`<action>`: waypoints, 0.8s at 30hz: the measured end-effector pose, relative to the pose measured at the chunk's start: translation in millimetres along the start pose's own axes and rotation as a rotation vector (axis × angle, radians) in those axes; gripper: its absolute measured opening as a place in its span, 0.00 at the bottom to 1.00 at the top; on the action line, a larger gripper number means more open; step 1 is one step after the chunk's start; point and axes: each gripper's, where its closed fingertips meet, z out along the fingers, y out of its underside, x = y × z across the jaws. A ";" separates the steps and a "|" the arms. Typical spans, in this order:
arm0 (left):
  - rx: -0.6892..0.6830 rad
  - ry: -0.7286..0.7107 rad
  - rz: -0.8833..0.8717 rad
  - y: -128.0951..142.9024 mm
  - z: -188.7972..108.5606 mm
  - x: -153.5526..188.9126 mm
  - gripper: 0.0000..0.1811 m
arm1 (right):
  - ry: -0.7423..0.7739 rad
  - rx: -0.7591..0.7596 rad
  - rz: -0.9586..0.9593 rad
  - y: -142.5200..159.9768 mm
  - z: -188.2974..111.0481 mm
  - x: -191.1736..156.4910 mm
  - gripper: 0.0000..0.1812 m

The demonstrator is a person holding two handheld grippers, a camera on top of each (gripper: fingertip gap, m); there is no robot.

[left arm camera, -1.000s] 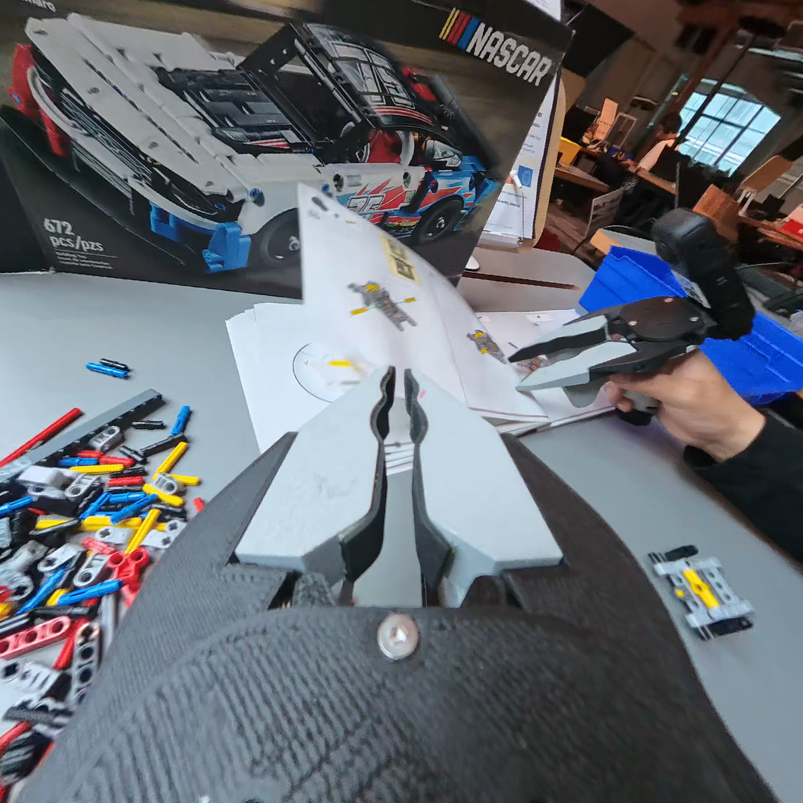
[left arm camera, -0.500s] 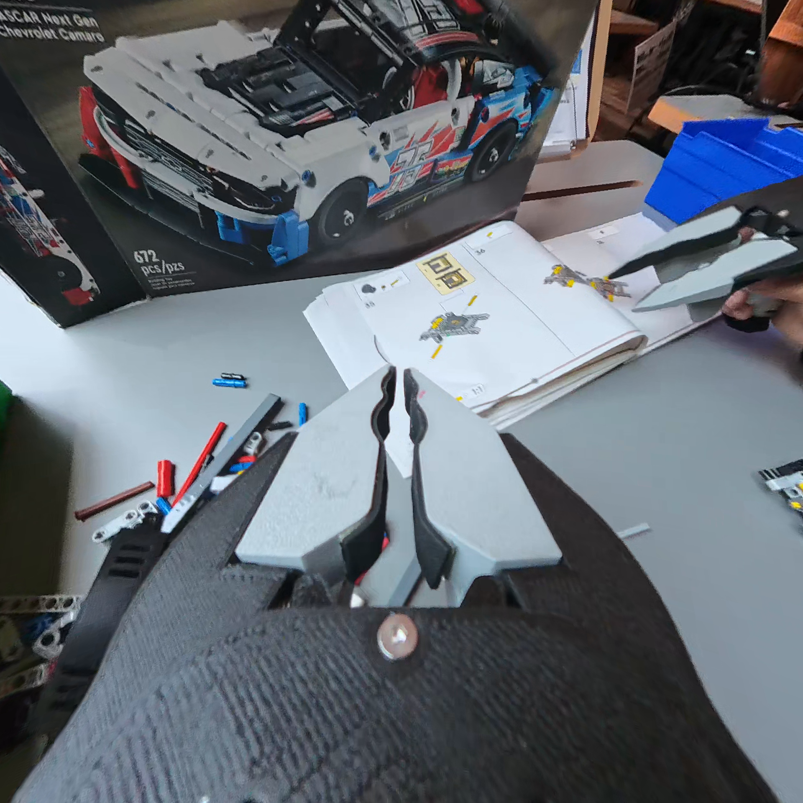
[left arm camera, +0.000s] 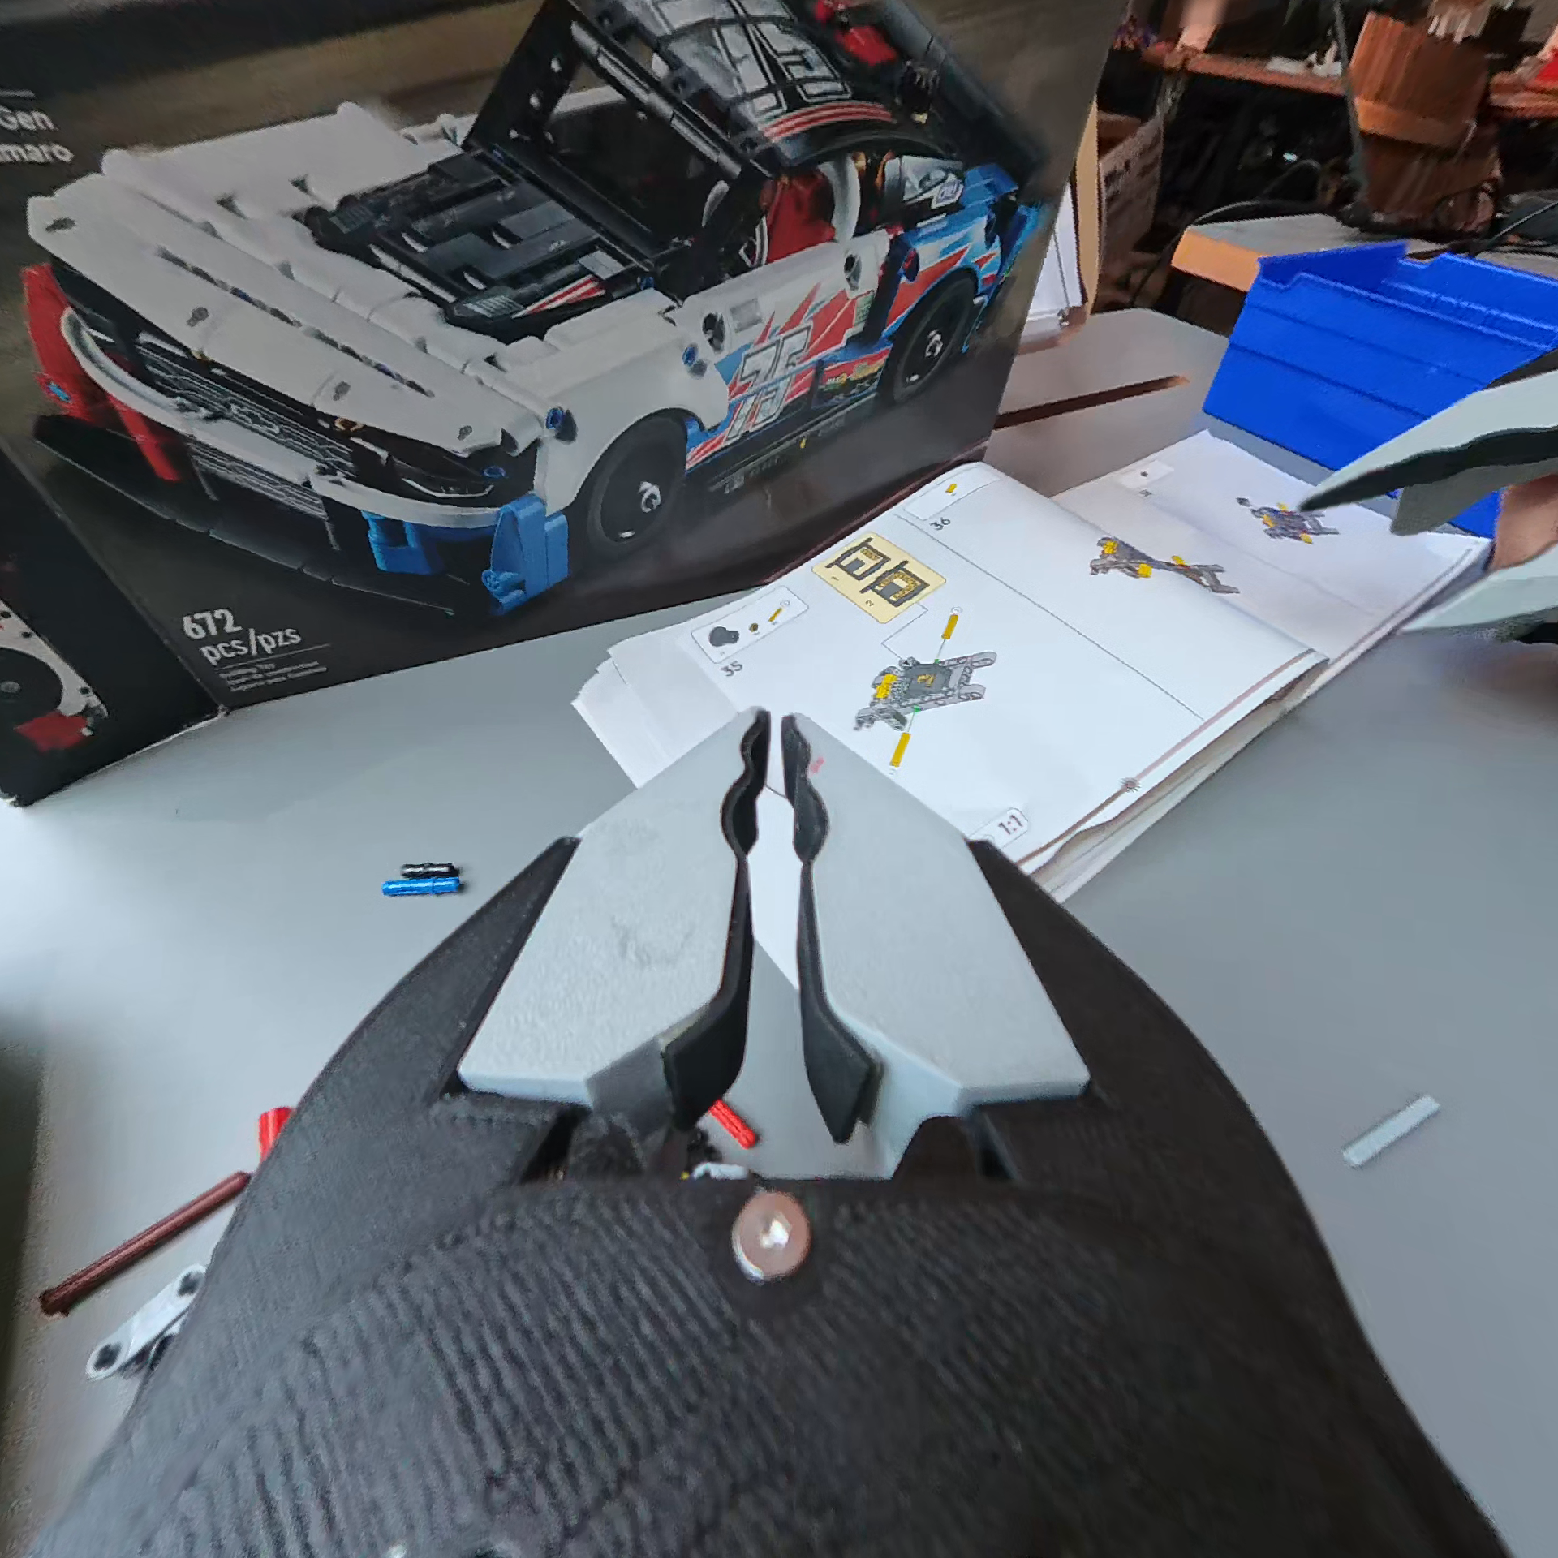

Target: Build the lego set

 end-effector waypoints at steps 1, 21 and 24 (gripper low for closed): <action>0.006 -0.011 -0.002 1.2 -1.0 -2.7 0.00 | -0.002 -0.016 0.007 3.5 0.9 0.7 0.31; -0.229 0.303 0.215 -3.0 58.8 132.8 0.05 | -0.109 -0.341 0.244 64.7 52.5 33.7 0.03; -0.314 0.341 0.294 9.9 94.1 158.7 0.03 | -0.105 -0.283 0.206 60.8 49.8 32.9 0.07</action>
